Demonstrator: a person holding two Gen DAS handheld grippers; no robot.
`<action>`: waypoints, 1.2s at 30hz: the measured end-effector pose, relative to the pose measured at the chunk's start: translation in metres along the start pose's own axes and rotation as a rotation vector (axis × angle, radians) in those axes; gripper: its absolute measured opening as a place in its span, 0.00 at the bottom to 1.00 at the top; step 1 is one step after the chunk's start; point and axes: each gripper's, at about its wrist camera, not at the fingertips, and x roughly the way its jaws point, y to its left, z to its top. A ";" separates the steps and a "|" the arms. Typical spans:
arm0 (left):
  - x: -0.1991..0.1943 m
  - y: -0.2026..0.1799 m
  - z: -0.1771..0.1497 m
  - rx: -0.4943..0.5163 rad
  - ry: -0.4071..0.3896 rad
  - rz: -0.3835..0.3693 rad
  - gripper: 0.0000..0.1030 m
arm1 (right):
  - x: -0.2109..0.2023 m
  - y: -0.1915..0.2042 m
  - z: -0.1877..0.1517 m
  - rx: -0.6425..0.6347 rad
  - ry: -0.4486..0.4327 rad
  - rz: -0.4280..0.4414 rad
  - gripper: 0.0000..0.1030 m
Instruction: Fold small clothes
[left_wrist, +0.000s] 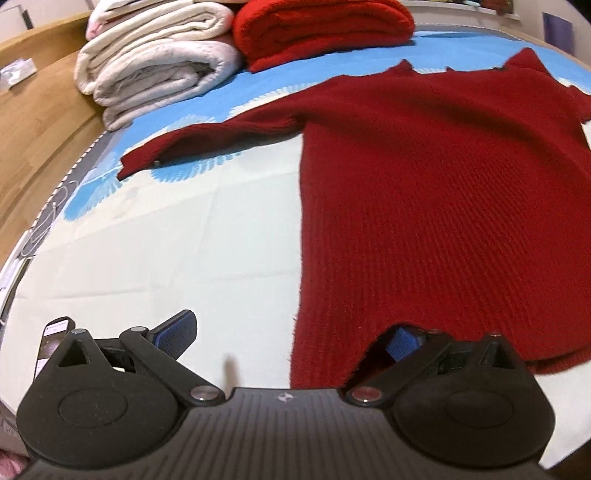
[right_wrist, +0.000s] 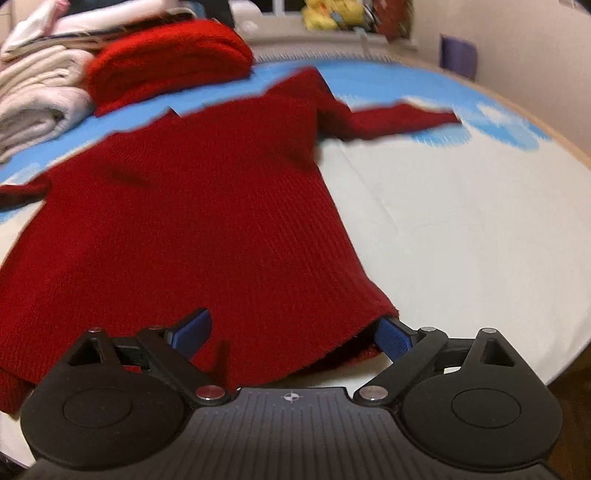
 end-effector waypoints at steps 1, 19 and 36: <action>0.000 0.001 0.001 -0.007 -0.003 0.009 1.00 | -0.006 0.001 0.002 0.001 -0.043 0.011 0.92; 0.017 0.014 0.007 -0.052 0.034 0.151 1.00 | -0.004 -0.039 0.002 0.120 -0.002 0.019 0.92; -0.004 0.029 0.031 -0.218 -0.060 0.079 1.00 | -0.003 0.110 -0.052 -0.670 -0.017 0.151 0.93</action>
